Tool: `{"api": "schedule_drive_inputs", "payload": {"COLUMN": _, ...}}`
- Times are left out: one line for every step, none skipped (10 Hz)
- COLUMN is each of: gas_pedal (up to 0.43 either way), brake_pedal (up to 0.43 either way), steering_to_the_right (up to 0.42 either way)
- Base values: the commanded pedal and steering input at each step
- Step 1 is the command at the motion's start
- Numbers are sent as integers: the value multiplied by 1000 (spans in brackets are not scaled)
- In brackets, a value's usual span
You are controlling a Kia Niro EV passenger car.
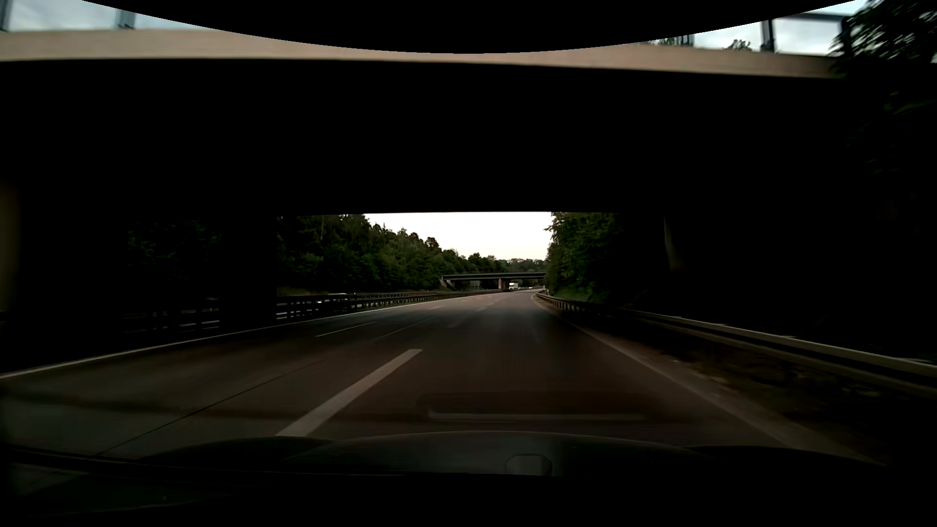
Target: Follow the waypoints while adhering to traffic rules and regulations
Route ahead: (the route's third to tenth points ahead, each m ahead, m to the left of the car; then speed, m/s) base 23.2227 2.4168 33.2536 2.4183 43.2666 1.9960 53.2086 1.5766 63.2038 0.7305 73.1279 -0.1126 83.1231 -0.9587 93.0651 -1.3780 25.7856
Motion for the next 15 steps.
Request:
{"api": "schedule_drive_inputs", "payload": {"gas_pedal": 772, "brake_pedal": 6, "steering_to_the_right": -9}}
{"api": "schedule_drive_inputs", "payload": {"gas_pedal": 772, "brake_pedal": 6, "steering_to_the_right": -8}}
{"api": "schedule_drive_inputs", "payload": {"gas_pedal": 772, "brake_pedal": 6, "steering_to_the_right": -7}}
{"api": "schedule_drive_inputs", "payload": {"gas_pedal": 772, "brake_pedal": 6, "steering_to_the_right": -4}}
{"api": "schedule_drive_inputs", "payload": {"gas_pedal": 760, "brake_pedal": 6, "steering_to_the_right": -1}}
{"api": "schedule_drive_inputs", "payload": {"gas_pedal": 752, "brake_pedal": 6, "steering_to_the_right": 0}}
{"api": "schedule_drive_inputs", "payload": {"gas_pedal": 752, "brake_pedal": 6, "steering_to_the_right": 3}}
{"api": "schedule_drive_inputs", "payload": {"gas_pedal": 740, "brake_pedal": 6, "steering_to_the_right": 7}}
{"api": "schedule_drive_inputs", "payload": {"gas_pedal": 720, "brake_pedal": 6, "steering_to_the_right": 10}}
{"api": "schedule_drive_inputs", "payload": {"gas_pedal": 713, "brake_pedal": 6, "steering_to_the_right": 10}}
{"api": "schedule_drive_inputs", "payload": {"gas_pedal": 713, "brake_pedal": 6, "steering_to_the_right": 10}}
{"api": "schedule_drive_inputs", "payload": {"gas_pedal": 701, "brake_pedal": 6, "steering_to_the_right": 8}}
{"api": "schedule_drive_inputs", "payload": {"gas_pedal": 701, "brake_pedal": 6, "steering_to_the_right": 6}}
{"api": "schedule_drive_inputs", "payload": {"gas_pedal": 701, "brake_pedal": 6, "steering_to_the_right": 3}}
{"api": "schedule_drive_inputs", "payload": {"gas_pedal": 701, "brake_pedal": 6, "steering_to_the_right": 3}}
